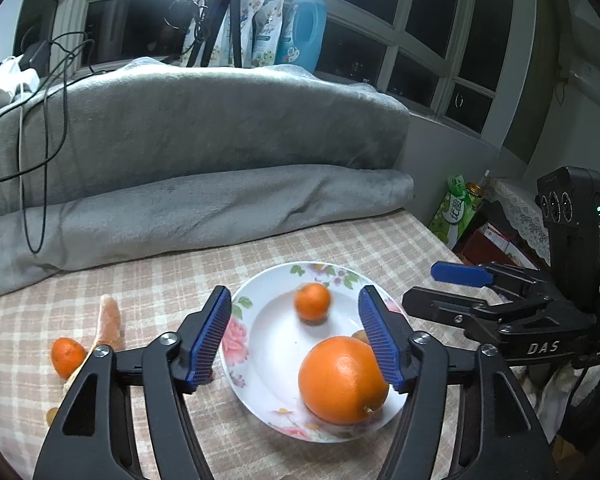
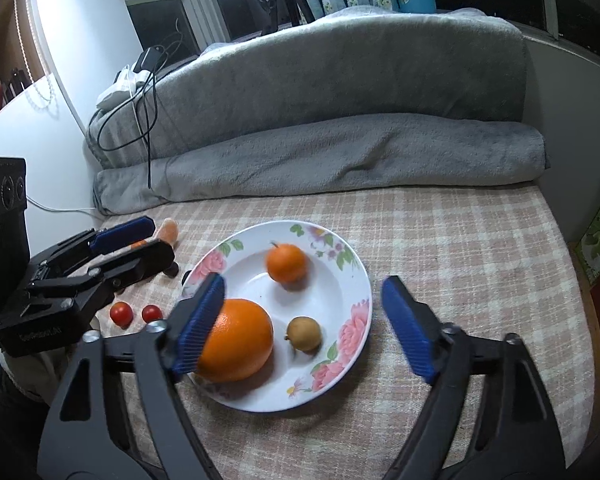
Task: Organize fruits
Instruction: 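Withdraw both tools from the plate toward the remaining fruits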
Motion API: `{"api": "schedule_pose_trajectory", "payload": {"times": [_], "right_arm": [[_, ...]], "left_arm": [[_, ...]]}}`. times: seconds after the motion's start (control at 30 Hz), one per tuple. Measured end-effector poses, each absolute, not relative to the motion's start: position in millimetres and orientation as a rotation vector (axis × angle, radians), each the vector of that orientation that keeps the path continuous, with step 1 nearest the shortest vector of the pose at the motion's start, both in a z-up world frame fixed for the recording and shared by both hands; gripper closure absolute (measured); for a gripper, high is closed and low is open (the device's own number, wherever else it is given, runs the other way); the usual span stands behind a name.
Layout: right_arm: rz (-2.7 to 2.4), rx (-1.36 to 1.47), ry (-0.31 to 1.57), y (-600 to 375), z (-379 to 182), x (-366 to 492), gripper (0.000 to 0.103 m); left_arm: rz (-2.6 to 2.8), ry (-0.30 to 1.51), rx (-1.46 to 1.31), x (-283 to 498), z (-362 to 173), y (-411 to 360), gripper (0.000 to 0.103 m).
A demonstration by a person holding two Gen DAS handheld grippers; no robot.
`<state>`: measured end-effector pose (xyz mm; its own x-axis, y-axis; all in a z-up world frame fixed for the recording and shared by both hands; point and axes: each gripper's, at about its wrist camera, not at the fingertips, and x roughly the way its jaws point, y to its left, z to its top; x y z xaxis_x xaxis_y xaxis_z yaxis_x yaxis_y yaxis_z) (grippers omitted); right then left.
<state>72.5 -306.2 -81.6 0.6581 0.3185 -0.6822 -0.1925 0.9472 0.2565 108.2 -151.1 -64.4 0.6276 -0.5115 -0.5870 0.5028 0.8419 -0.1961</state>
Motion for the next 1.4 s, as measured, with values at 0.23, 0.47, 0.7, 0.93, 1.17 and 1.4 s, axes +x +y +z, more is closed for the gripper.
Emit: {"api": "schedule_pose_trajectory", "payload": {"times": [0.23, 0.47, 0.7, 0.93, 1.17, 1.4], "right_arm": [[0.289, 0.16, 0.786, -303.8, -78.2, 69.3, 0.008], [0.295, 0.156, 0.765, -298.4, -70.9, 64.1, 0.004], [0.306, 0.132, 0.752, -287.8, -63.7, 60.0, 0.004], [0.326, 0.116, 0.735, -273.9, -58.5, 59.4, 0.004], [0.363, 0.056, 0.721, -252.6, -53.7, 61.0, 0.004], [0.423, 0.023, 0.743, -231.6, -53.4, 70.9, 0.004]], "left_arm": [[-0.565, 0.667, -0.018, 102.2, -60.7, -146.4, 0.027], [-0.542, 0.652, -0.013, 95.7, -55.7, -140.8, 0.022], [-0.52, 0.64, -0.017, 90.2, -51.9, -131.0, 0.022], [-0.486, 0.626, -0.023, 87.3, -49.9, -114.5, 0.022], [-0.431, 0.615, -0.047, 85.2, -50.7, -82.8, 0.022], [-0.352, 0.612, -0.065, 78.8, -55.3, -42.8, 0.022]]}}
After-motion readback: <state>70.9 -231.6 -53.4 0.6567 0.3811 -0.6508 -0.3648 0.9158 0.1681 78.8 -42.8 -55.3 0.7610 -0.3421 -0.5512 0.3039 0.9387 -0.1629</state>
